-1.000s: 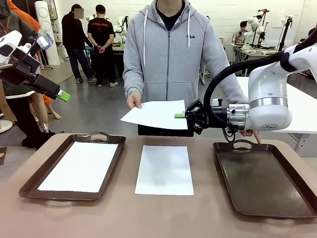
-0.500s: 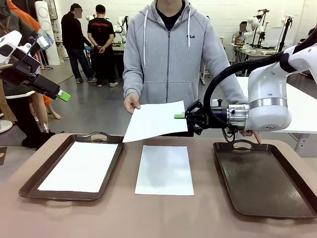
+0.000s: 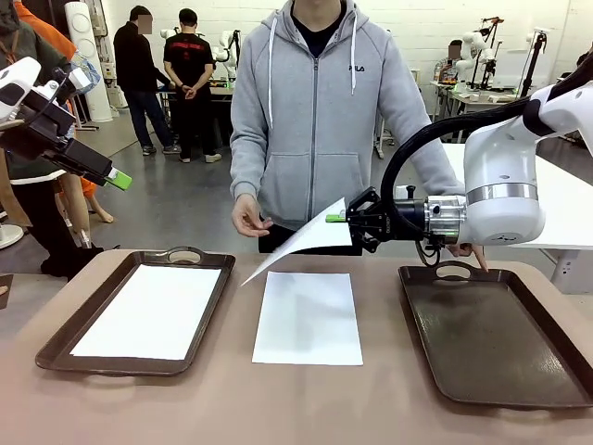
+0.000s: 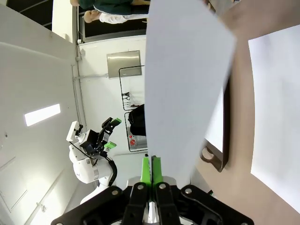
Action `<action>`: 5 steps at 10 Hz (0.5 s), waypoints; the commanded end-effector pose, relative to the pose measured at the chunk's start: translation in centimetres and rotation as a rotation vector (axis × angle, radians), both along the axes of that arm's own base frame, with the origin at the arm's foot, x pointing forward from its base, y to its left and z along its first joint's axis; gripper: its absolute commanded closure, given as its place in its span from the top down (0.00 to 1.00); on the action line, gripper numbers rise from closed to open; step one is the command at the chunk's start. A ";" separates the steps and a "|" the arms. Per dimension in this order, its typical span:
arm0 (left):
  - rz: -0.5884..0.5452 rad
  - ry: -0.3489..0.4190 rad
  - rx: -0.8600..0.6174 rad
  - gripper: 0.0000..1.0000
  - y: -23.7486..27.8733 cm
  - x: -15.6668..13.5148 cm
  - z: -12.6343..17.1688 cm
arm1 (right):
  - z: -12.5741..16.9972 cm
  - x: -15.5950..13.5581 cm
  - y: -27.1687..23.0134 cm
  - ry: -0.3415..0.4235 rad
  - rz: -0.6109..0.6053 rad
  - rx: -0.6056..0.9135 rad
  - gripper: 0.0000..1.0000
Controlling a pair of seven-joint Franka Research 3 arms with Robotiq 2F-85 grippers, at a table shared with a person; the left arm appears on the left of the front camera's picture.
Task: Sort the A4 documents.
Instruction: Receive the A4 Paper.
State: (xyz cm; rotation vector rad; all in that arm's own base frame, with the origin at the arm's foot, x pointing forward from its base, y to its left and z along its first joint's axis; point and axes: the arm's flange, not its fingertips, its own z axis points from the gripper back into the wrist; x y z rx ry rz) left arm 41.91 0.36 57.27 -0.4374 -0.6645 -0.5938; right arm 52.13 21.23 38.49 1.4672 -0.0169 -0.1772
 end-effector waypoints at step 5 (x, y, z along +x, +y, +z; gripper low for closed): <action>-0.019 -0.009 0.001 1.00 0.2 0.0 0.0 | 0.0 0.1 0.0 0.002 -0.012 0.001 0.00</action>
